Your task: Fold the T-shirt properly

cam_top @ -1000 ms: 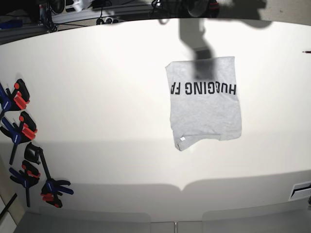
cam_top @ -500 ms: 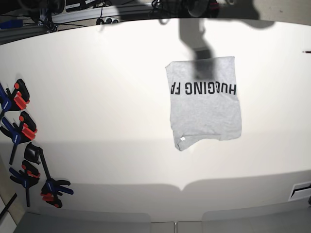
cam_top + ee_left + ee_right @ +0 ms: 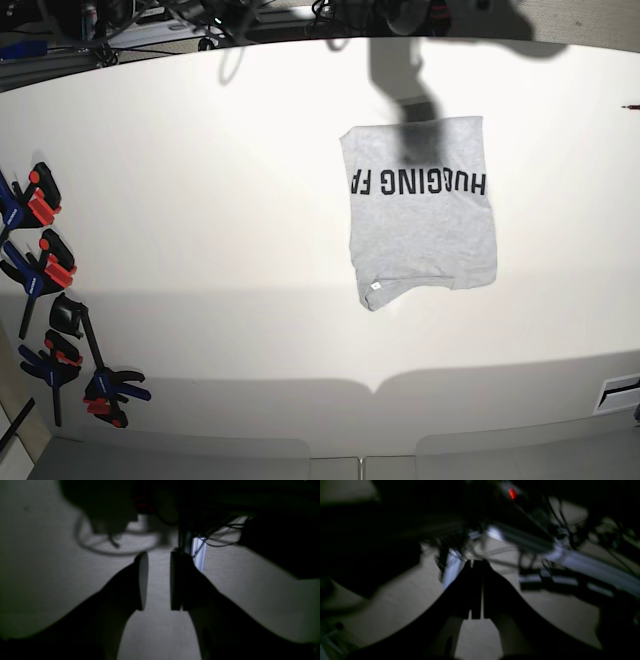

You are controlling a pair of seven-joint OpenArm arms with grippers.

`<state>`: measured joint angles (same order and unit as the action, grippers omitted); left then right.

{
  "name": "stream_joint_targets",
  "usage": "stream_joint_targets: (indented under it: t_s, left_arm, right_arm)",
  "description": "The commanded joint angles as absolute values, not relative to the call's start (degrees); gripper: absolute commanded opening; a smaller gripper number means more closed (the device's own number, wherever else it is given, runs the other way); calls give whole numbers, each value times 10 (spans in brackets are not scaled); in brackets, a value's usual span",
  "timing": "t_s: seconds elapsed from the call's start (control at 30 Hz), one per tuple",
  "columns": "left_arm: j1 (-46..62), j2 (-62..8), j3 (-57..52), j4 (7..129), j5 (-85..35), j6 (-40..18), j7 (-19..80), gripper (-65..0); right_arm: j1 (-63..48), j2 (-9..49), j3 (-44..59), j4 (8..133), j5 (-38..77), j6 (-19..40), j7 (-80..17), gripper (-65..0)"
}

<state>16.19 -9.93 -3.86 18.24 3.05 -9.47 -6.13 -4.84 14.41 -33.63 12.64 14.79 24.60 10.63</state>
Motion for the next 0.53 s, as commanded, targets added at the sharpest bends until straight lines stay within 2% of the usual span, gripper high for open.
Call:
stream_joint_targets:
  t_s: [0.0, 0.2, 0.5]
  left_arm:
    - [168, -94, -40, 176, 32, -96, -55, -513]
    - [168, -83, -40, 173, 32, -96, -77, -513]
    - [166, -86, -41, 173, 32, -96, -74, -513]
  right_arm:
    - [-50, 154, -343, 124, 159, 248, 103, -650]
    - [-49, 155, -389, 124, 171, 224, 103, -650]
    - [-49, 154, -407, 124, 171, 225, 105, -650]
